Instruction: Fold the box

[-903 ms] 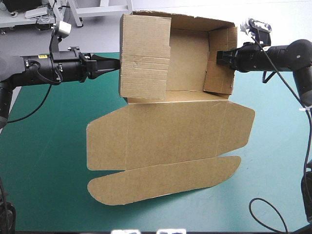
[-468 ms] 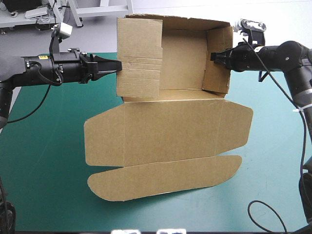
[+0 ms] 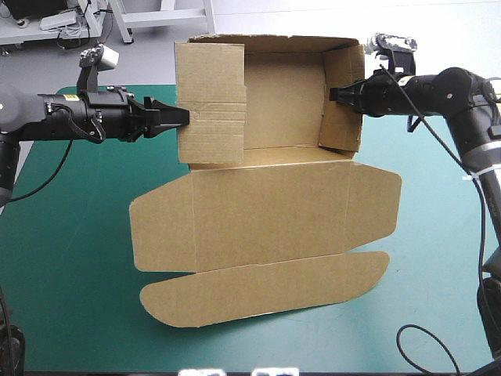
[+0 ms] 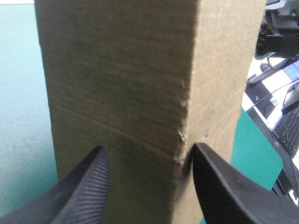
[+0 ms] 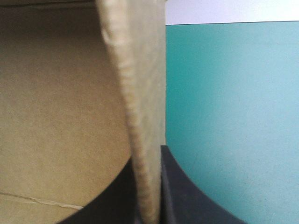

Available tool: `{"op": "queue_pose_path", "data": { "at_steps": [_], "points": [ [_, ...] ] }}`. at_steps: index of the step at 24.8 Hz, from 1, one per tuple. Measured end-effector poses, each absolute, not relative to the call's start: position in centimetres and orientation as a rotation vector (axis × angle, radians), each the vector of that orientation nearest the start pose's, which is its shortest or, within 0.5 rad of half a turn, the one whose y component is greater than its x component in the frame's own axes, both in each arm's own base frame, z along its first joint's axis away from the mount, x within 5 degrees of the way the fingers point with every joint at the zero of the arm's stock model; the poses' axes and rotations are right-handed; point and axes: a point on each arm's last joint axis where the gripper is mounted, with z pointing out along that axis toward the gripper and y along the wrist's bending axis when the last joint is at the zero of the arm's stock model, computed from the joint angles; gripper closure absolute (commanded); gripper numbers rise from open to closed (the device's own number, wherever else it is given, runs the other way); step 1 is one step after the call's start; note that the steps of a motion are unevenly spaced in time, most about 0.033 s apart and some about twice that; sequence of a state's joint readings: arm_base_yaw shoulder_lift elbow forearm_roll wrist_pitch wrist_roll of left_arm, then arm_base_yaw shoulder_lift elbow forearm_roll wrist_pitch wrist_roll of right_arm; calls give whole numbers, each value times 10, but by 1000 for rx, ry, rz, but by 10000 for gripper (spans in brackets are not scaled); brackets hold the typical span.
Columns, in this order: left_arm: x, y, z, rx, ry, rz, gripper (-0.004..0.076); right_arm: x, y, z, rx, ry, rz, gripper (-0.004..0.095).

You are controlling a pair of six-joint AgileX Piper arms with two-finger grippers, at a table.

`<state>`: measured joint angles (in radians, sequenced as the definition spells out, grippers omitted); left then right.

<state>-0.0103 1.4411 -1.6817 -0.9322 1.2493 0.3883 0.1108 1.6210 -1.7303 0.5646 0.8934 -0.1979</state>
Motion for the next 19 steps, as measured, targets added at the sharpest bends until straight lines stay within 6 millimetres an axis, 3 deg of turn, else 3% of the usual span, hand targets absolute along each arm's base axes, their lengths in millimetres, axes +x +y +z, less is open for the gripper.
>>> {"op": "queue_pose_path", "data": {
  "at_steps": [10, 12, 14, 15, 16, 19],
  "points": [
    [273, -80, 461, 521, 2209, -854, 331, 352, 107, 420, -227, 2207, 620, 913],
    [273, -82, 458, 533, 2239, -766, 388, 352, 114, 419, -253, 2207, 610, 912],
    [276, -84, 455, 488, 2271, -698, 510, 350, 120, 418, -269, 2205, 604, 912],
    [279, -85, 452, 480, 2284, -673, 657, 350, 121, 418, -268, 2206, 603, 912],
    [284, -86, 446, 478, 2309, -628, 738, 350, 122, 417, -271, 2212, 595, 910],
    [303, -88, 429, 474, 2361, -561, 733, 348, 120, 414, -276, 2252, 564, 910]
  ]
}}
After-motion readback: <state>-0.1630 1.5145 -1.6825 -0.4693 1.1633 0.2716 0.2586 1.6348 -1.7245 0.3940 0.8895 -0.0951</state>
